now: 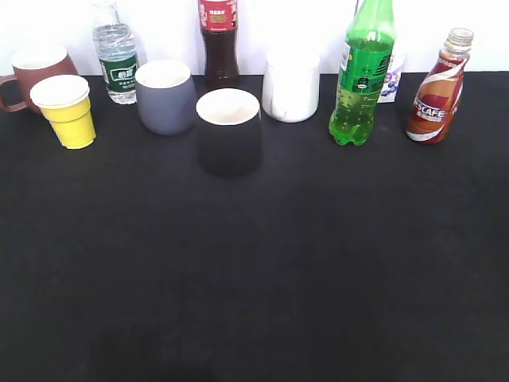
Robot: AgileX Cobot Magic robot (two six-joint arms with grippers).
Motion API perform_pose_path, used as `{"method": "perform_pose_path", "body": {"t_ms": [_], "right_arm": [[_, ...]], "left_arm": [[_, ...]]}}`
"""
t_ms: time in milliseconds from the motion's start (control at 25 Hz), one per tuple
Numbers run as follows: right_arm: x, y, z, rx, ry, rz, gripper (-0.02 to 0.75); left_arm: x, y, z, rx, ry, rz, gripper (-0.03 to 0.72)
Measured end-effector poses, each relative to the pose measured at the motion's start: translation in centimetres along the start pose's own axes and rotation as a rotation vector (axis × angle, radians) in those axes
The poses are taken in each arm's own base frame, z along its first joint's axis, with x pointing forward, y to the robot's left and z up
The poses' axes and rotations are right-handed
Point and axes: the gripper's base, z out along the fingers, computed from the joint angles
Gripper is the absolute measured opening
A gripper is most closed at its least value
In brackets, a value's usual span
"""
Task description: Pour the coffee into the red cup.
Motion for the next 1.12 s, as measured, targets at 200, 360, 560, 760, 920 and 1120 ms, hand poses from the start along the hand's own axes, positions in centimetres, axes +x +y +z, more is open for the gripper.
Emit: {"method": "perform_pose_path", "body": {"t_ms": [200,360,560,760,920,1120], "right_arm": [[0.0,0.0,0.0,0.000,0.000,0.000,0.587],[0.0,0.0,0.0,0.000,-0.002,0.000,0.587],[0.0,0.0,0.0,0.000,-0.001,0.000,0.587],[0.0,0.0,0.0,0.000,-0.001,0.000,0.587],[0.0,0.0,0.0,-0.001,-0.001,0.001,0.587],[0.0,0.0,0.0,-0.001,-0.001,0.001,0.587]], "left_arm": [[3.1,0.2,6.4,-0.011,0.066,0.003,0.543],[6.5,0.3,9.9,-0.017,0.113,0.007,0.531],[11.1,0.4,13.0,-0.023,0.192,0.012,0.531],[12.2,0.5,17.8,-0.023,0.172,0.013,0.530],[12.9,1.0,20.3,-0.036,0.172,0.014,0.530],[14.0,3.7,22.5,-0.092,0.183,0.019,0.530]]}}
